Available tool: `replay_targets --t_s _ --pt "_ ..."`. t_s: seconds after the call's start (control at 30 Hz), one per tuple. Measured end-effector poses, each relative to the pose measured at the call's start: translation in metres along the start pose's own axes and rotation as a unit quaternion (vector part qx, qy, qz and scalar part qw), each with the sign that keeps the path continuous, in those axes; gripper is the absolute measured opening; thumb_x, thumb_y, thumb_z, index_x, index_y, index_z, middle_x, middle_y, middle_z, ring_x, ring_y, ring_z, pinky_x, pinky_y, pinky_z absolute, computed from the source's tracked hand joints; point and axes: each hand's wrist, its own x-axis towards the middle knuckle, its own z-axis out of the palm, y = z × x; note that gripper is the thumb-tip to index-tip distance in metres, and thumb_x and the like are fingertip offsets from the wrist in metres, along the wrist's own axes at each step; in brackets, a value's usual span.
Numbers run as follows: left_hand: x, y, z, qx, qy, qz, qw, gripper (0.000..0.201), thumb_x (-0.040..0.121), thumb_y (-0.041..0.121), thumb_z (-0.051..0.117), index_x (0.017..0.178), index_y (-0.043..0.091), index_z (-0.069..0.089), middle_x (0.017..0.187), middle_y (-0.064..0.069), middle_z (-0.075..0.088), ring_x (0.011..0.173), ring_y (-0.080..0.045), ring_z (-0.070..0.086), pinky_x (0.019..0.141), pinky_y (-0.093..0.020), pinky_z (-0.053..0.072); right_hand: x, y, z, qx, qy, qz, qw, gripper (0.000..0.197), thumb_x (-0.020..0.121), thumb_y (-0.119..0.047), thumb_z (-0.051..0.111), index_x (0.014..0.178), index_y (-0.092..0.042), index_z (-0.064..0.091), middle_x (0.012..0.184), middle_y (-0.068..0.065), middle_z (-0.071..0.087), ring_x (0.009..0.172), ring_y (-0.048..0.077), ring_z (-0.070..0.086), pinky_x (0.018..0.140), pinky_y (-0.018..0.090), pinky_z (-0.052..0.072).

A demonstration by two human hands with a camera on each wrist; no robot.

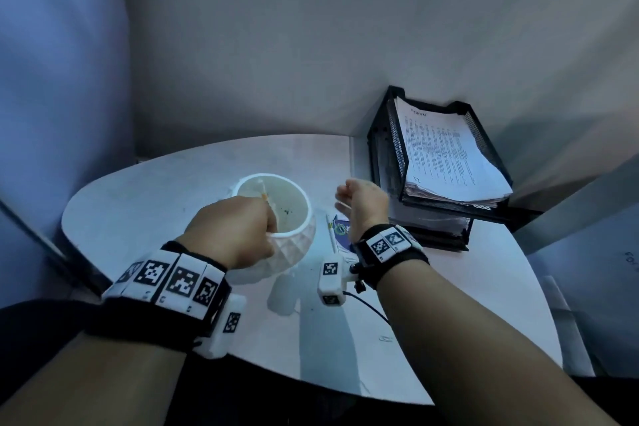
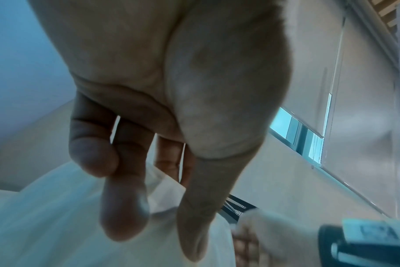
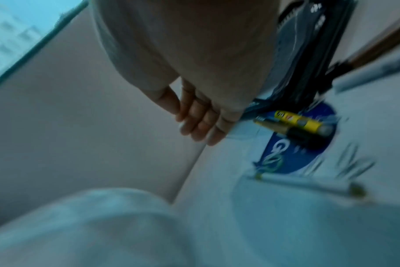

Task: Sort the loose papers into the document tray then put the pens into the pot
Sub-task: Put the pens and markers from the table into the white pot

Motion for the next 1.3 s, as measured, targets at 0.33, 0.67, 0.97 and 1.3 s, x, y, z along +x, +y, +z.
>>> replay_targets --t_s 0.33,0.67,0.97,1.3 --pt "0.007 -0.002 0.001 -0.008 0.004 -0.019 1.0 0.013 0.081 0.036 0.07 0.094 0.037 0.071 0.087 0.009 0.068 0.086 -0.017 0.062 0.069 -0.029 0.043 0.025 0.059 -0.021 -0.57 -0.039 -0.069 0.818 0.023 0.087 -0.008 0.065 0.109 -0.014 0.067 0.104 0.009 0.07 0.096 0.029 0.067 0.079 0.032 0.057" --pt "0.013 0.01 0.004 -0.003 -0.001 0.005 1.0 0.023 0.082 0.039 0.072 0.104 0.04 0.072 0.101 0.01 0.07 0.089 -0.017 0.06 0.074 -0.03 0.046 0.016 0.069 -0.034 -0.513 -0.048 -0.081 0.853 0.023 0.081 -0.012 0.063 0.102 -0.015 0.073 0.094 0.008 0.074 0.09 0.028 0.069 0.074 0.031 0.054" --pt "0.005 0.035 0.01 0.008 -0.028 0.033 0.999 0.016 0.078 0.035 0.069 0.094 0.038 0.073 0.093 0.01 0.07 0.089 -0.017 0.063 0.072 -0.029 0.049 0.008 0.056 -0.132 -0.415 0.082 -0.075 0.903 0.017 0.096 -0.017 0.052 0.08 -0.012 0.058 0.075 0.009 0.06 0.076 0.034 0.058 0.066 0.035 0.043" --pt "-0.005 0.059 0.024 0.04 -0.059 0.071 0.995 0.024 0.083 0.031 0.068 0.105 0.037 0.074 0.1 0.01 0.072 0.09 -0.016 0.063 0.07 -0.028 0.045 0.014 0.048 -0.188 -0.576 0.079 -0.035 0.813 0.005 0.093 -0.019 0.061 0.097 -0.017 0.062 0.089 0.008 0.067 0.08 0.031 0.062 0.07 0.03 0.048"
